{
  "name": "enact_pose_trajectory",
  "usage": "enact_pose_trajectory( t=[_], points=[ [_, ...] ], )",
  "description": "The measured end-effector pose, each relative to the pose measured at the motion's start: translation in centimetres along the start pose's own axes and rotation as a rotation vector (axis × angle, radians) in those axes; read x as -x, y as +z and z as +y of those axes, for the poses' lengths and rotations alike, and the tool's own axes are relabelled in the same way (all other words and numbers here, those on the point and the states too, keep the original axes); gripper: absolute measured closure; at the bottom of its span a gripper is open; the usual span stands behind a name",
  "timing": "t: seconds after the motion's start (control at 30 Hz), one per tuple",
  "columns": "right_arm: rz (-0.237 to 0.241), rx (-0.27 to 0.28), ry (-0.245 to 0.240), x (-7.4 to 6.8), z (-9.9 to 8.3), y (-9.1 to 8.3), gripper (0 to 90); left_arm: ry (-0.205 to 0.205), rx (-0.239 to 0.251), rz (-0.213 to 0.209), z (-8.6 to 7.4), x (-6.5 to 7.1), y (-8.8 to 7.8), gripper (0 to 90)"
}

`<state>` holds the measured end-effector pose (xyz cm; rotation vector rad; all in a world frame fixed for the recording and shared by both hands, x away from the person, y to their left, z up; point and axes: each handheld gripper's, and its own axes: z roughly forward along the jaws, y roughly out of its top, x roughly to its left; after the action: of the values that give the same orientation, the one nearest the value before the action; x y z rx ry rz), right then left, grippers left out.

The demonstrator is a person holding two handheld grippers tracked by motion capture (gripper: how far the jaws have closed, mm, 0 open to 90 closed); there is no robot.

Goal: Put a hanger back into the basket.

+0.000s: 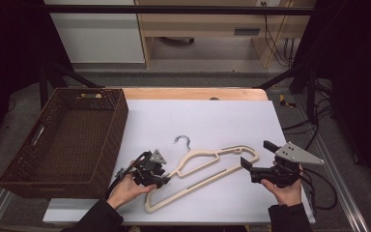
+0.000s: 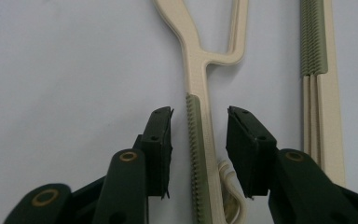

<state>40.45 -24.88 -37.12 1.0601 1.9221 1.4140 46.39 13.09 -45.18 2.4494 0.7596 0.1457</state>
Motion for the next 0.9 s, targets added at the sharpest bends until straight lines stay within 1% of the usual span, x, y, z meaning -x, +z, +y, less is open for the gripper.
enact_pose_trajectory(
  t=[0.1,0.13,0.23,0.33,0.4,0.43,0.57,0.63,0.7,0.77,0.83,0.9],
  points=[
    [-0.001,-0.006,0.002,-0.1,0.0,0.1,3.3,0.003,-0.015,0.002,0.1,0.1,0.4,64.6],
    [0.002,-0.008,-0.009,0.0,-0.1,0.1,3.3,0.003,-0.025,-0.002,0.1,0.1,0.5,65.7],
    [0.003,-0.008,-0.009,0.0,-0.1,0.1,3.3,0.007,-0.033,0.002,0.1,0.2,0.7,70.3],
    [0.004,-0.009,-0.007,0.0,-0.1,0.2,3.3,0.001,-0.034,0.010,0.2,0.2,0.8,74.8],
    [0.006,-0.013,-0.010,0.0,-0.1,0.3,3.3,-0.002,-0.034,0.015,0.2,0.2,0.8,75.8],
    [0.004,-0.013,-0.008,0.0,-0.1,0.3,3.2,-0.007,-0.031,0.016,0.2,0.2,0.7,76.9],
    [0.006,-0.018,-0.010,-0.1,-0.1,0.5,3.2,-0.001,-0.026,0.025,0.3,0.3,0.5,77.4],
    [0.008,-0.018,-0.010,-0.1,-0.2,0.5,3.1,-0.008,-0.015,0.025,0.3,0.3,0.3,77.6],
    [0.009,-0.018,-0.009,-0.1,-0.1,0.5,3.2,-0.011,-0.001,0.033,0.3,0.4,0.1,77.7],
    [0.010,-0.017,-0.009,-0.1,-0.1,0.6,3.2,-0.002,0.005,0.038,0.4,0.5,-0.2,78.0],
    [0.012,-0.018,-0.009,-0.1,-0.1,0.7,3.3,0.003,0.018,0.057,0.4,0.7,-0.4,78.8],
    [0.013,-0.020,-0.012,-0.2,-0.1,0.8,3.8,0.021,0.035,0.056,0.4,1.0,-0.6,79.1]
  ],
)
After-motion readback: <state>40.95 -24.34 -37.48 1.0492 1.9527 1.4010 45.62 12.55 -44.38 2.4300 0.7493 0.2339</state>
